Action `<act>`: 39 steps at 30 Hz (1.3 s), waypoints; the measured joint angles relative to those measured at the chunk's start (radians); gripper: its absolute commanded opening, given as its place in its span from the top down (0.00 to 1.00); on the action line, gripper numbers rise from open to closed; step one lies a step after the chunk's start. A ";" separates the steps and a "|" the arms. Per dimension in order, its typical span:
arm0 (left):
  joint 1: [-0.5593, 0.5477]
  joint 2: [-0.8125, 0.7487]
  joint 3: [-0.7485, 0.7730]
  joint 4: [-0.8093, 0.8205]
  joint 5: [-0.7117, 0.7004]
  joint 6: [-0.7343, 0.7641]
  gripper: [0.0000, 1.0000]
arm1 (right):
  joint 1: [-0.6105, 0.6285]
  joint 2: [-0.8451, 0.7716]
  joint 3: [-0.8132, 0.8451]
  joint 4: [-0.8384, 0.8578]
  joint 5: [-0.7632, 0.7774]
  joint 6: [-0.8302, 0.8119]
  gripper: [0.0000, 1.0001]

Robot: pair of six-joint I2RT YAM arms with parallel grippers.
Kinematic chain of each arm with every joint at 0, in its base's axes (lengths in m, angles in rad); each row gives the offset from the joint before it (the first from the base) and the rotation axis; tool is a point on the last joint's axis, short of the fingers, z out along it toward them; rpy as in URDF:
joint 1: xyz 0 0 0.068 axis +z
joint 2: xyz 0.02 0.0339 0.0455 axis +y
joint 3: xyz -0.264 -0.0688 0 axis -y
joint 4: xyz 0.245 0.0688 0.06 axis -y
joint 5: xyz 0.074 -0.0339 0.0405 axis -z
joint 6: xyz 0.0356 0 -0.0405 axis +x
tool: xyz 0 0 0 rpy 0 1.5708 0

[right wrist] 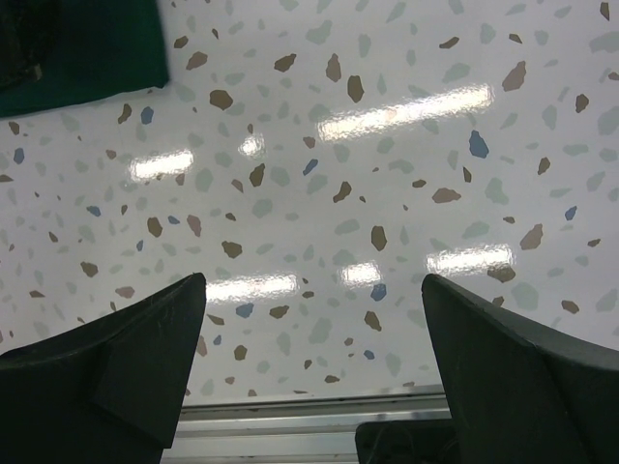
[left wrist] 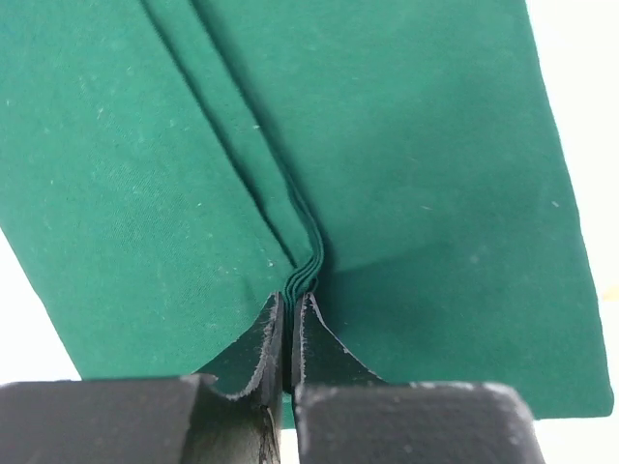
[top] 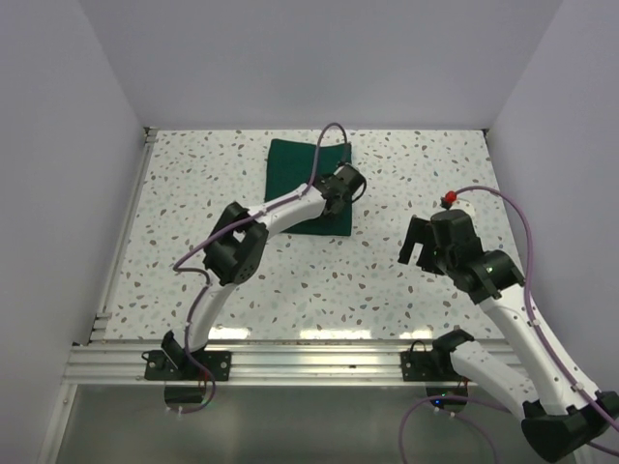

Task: Open and lay out the surgical kit
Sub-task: Open the surgical kit at the center of the board.

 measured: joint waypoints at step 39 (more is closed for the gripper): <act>0.554 -0.626 -0.787 0.201 0.322 -0.182 0.02 | 0.351 1.705 1.495 -0.145 -0.043 -0.051 0.44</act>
